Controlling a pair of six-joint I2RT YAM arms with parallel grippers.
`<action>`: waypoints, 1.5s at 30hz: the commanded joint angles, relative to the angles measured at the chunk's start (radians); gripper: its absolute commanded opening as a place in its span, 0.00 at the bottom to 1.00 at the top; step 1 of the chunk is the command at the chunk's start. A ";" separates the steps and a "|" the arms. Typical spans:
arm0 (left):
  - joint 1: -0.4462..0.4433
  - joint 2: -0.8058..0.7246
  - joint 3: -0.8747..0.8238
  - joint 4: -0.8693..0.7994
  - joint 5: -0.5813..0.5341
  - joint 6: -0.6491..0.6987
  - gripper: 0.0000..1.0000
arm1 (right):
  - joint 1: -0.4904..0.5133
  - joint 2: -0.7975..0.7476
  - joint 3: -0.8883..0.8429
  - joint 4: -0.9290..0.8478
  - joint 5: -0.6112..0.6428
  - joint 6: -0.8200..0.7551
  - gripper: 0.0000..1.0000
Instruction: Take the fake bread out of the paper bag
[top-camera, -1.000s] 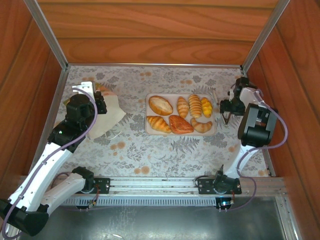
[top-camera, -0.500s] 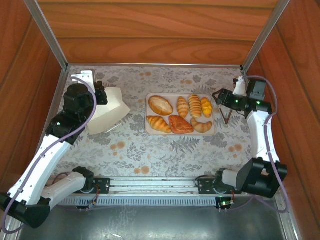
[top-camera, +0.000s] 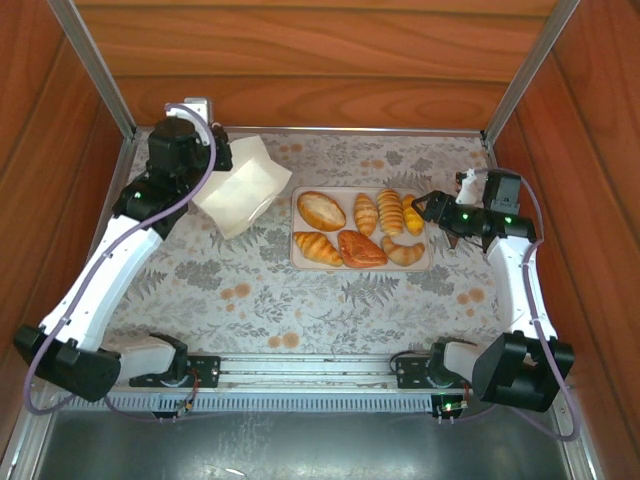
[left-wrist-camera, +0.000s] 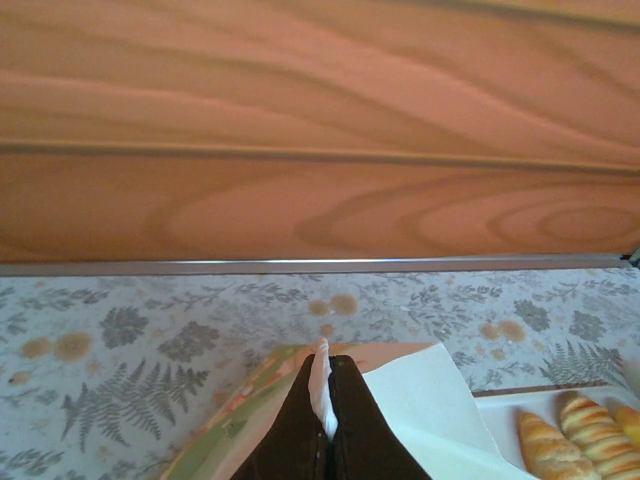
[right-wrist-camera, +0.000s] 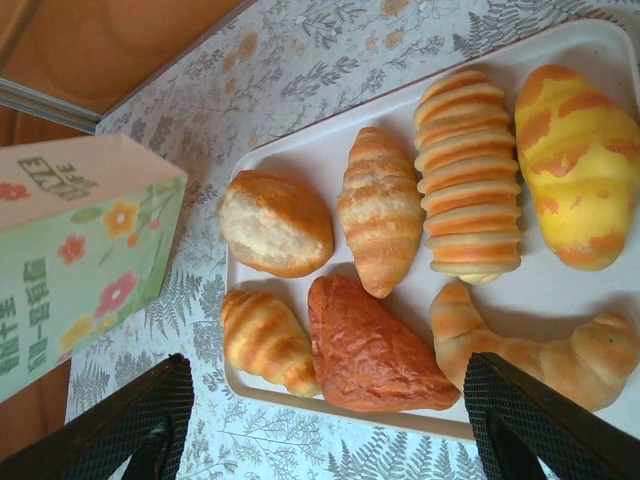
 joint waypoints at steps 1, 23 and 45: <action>0.008 0.046 0.069 0.023 0.062 -0.028 0.00 | 0.007 -0.028 -0.009 -0.026 0.010 0.005 0.76; 0.055 0.200 0.329 -0.082 0.276 -0.182 0.00 | 0.006 -0.045 -0.046 -0.046 0.070 0.002 0.77; 0.065 0.405 0.495 -0.073 0.404 -0.291 0.00 | 0.007 -0.042 -0.091 -0.056 0.103 -0.003 0.77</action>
